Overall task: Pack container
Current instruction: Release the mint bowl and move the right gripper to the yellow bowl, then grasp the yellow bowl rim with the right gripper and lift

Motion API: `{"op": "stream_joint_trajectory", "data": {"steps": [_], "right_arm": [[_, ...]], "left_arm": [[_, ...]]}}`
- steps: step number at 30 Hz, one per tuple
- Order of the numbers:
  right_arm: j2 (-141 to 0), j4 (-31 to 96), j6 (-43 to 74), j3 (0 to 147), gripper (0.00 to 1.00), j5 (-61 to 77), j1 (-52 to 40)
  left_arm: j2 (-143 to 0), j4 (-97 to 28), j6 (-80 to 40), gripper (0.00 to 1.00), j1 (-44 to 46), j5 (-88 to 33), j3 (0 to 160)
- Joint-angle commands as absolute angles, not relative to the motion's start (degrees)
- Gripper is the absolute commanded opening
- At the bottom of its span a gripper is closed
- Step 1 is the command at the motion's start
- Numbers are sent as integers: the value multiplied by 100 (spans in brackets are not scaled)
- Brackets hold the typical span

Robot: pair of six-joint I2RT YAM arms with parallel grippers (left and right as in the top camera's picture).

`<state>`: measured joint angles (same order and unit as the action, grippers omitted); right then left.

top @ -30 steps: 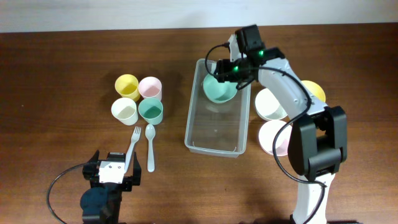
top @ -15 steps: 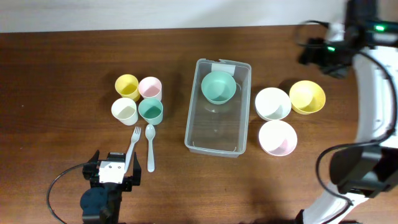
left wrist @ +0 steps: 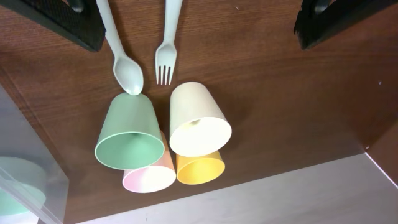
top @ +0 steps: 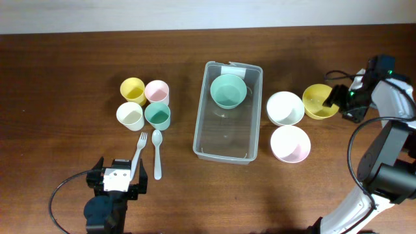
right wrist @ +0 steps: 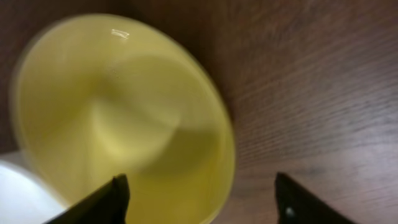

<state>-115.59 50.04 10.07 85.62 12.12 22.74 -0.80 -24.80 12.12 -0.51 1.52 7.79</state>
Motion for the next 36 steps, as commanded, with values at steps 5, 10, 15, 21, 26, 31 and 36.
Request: {"op": "stream_joint_trajectory", "data": {"steps": [5, 10, 15, 21, 26, 31, 36], "right_arm": [[-11577, 4259, 1177, 7988, 46, 1352, 2300], [-11815, 4005, 1540, 7896, 35, 1686, 2300], [-11955, 3898, 1706, 7896, 8, 1970, 2303], [-11952, 3463, 1940, 7920, 4, 3614, 2727], [-11931, 3234, 1984, 7920, 4, 4737, 3186], [-11780, 3192, 1636, 7920, 4, 6182, 3457], [-10798, 3424, 1634, 7920, 4, 6659, 2956]], "left_arm": [[-40, -2467, 1118, 100, -51, 89, 727], [-40, -2467, 1118, 100, -54, 89, 727], [-40, -2467, 1118, 100, -51, 89, 727], [-40, -2467, 1118, 100, -54, 89, 727], [-40, -2467, 1118, 100, -51, 91, 727], [-40, -2464, 1118, 100, -51, 89, 727], [-40, -2467, 1118, 100, -51, 89, 727]]}}
